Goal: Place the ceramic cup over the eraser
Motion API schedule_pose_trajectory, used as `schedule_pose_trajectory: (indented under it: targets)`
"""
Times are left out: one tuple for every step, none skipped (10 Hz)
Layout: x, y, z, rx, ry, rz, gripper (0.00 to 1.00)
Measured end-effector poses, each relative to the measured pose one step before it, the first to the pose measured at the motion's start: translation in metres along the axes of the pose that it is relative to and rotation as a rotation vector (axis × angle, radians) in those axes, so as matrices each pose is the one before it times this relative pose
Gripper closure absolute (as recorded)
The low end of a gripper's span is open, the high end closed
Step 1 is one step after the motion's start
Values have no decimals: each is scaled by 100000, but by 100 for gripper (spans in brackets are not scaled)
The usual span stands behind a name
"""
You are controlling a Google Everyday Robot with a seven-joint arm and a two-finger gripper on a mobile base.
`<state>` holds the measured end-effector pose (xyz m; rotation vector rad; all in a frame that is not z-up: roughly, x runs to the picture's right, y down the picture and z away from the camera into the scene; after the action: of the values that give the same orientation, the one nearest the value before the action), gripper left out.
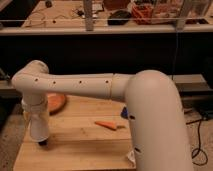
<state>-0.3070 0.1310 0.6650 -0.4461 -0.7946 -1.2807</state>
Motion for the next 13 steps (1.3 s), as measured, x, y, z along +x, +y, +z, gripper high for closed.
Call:
schedule_pose_trajectory:
  targets:
    - [-13, 67, 126, -74, -82, 80, 99]
    - [-3, 33, 97, 52, -46, 71, 99]
    - [-2, 35, 81, 45, -15, 27, 96]
    - [-4, 64, 94, -63, -85, 38, 93]
    - [2, 31, 34, 32, -11, 3, 93]
    - [9, 83, 120, -41, -122, 64, 93]
    - [8, 78, 73, 68, -77, 98, 93]
    - [35, 115, 77, -5, -34, 130, 93]
    - [-3, 25, 46, 21, -28, 21, 93]
    - [23, 91, 34, 24, -69, 130, 89]
    - [21, 82, 65, -26, -50, 78, 87]
    - [4, 55, 69, 15, -74, 49, 87]
    - [18, 53, 31, 77, -39, 94, 87]
